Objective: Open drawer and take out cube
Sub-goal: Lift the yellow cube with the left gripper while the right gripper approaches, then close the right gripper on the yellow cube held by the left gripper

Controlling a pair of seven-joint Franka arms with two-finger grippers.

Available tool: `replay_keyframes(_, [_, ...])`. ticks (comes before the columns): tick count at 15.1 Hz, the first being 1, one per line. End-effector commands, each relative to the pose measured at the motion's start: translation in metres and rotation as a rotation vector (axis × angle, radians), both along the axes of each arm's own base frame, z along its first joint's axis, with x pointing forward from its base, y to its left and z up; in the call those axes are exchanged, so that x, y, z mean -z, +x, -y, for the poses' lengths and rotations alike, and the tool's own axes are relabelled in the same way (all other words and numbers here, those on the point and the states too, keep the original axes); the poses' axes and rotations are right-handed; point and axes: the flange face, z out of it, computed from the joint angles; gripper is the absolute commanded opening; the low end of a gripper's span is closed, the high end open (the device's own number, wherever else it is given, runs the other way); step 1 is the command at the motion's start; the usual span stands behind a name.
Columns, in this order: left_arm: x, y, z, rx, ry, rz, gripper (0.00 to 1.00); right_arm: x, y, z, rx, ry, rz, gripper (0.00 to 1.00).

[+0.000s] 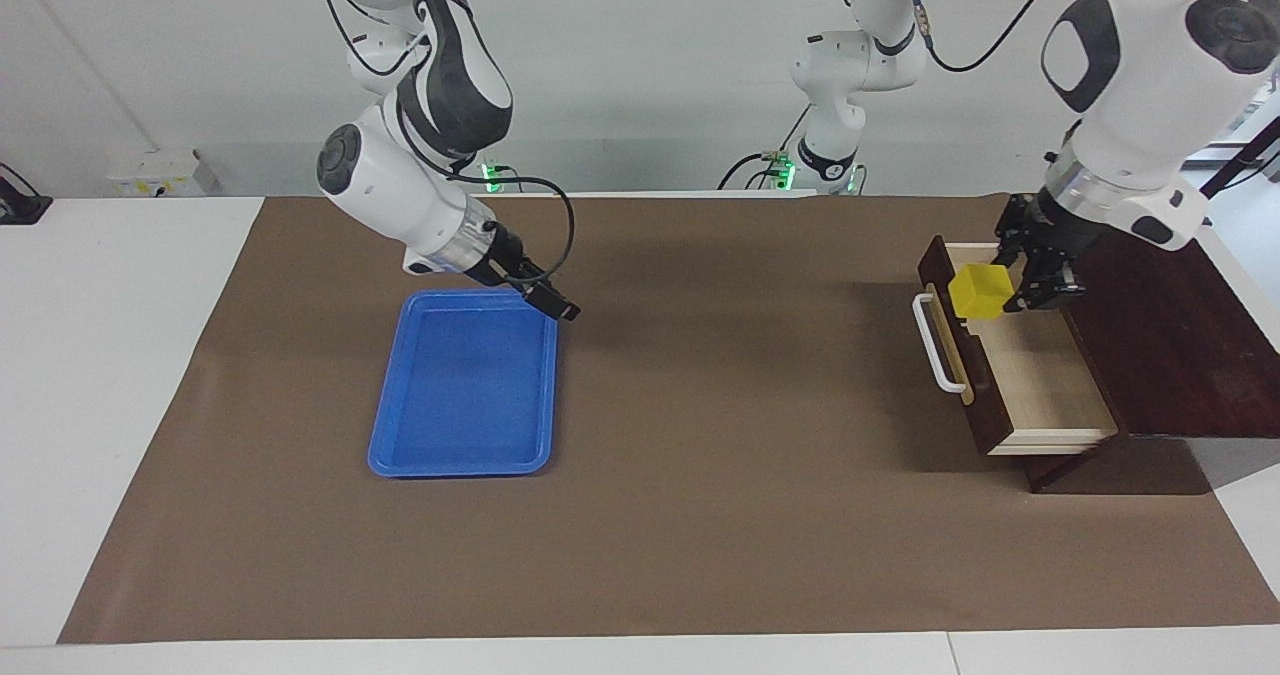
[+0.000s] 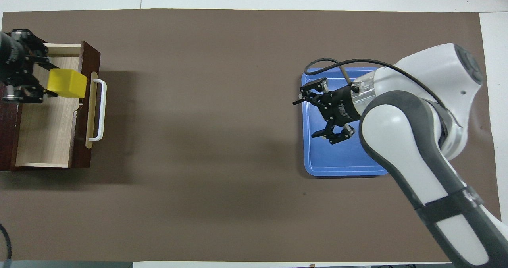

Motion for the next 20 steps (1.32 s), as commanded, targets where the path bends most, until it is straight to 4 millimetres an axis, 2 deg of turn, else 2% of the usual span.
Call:
replay_keyframes(1, [0.005,-0.003,0.067,-0.114,0.003,0.006,0.0,0.014,-0.001,-0.023,0.134,0.067,-0.099,1.0])
replay_keyframes(3, [0.006,-0.016,0.112,-0.183,0.002,0.018,0.0,0.026,0.004,-0.047,0.182,0.105,-0.172,1.0])
replay_keyframes(5, [0.01,-0.029,0.154,-0.237,-0.019,0.015,0.0,0.037,0.021,-0.072,0.244,0.133,-0.22,1.0])
replay_keyframes(6, [0.021,-0.035,0.173,-0.25,-0.014,0.007,0.0,0.041,0.03,-0.087,0.253,0.141,-0.24,1.0])
replay_keyframes(8, [0.041,-0.045,0.201,-0.248,-0.014,0.01,0.0,0.049,0.037,-0.11,0.259,0.145,-0.262,1.0])
replay_keyframes(9, [0.045,-0.05,0.212,-0.236,-0.017,0.015,0.0,0.05,0.042,-0.112,0.277,0.162,-0.282,1.0])
replay_keyframes(11, [0.046,-0.051,0.219,-0.225,-0.025,0.026,0.0,0.047,0.049,-0.119,0.297,0.181,-0.313,1.0])
replay_keyframes(13, [0.053,-0.051,0.22,-0.222,-0.022,0.021,0.0,0.048,0.038,-0.14,0.266,0.162,-0.318,1.0])
replay_keyframes(15, [0.053,-0.051,0.219,-0.224,-0.022,0.025,0.0,0.049,0.032,-0.15,0.246,0.146,-0.311,1.0])
replay_keyframes(17, [0.055,-0.051,0.219,-0.224,-0.023,0.026,0.0,0.042,0.029,-0.162,0.236,0.141,-0.309,1.0])
replay_keyframes(20, [0.058,-0.051,0.22,-0.222,-0.023,0.028,0.0,0.033,0.033,-0.166,0.247,0.134,-0.319,1.0])
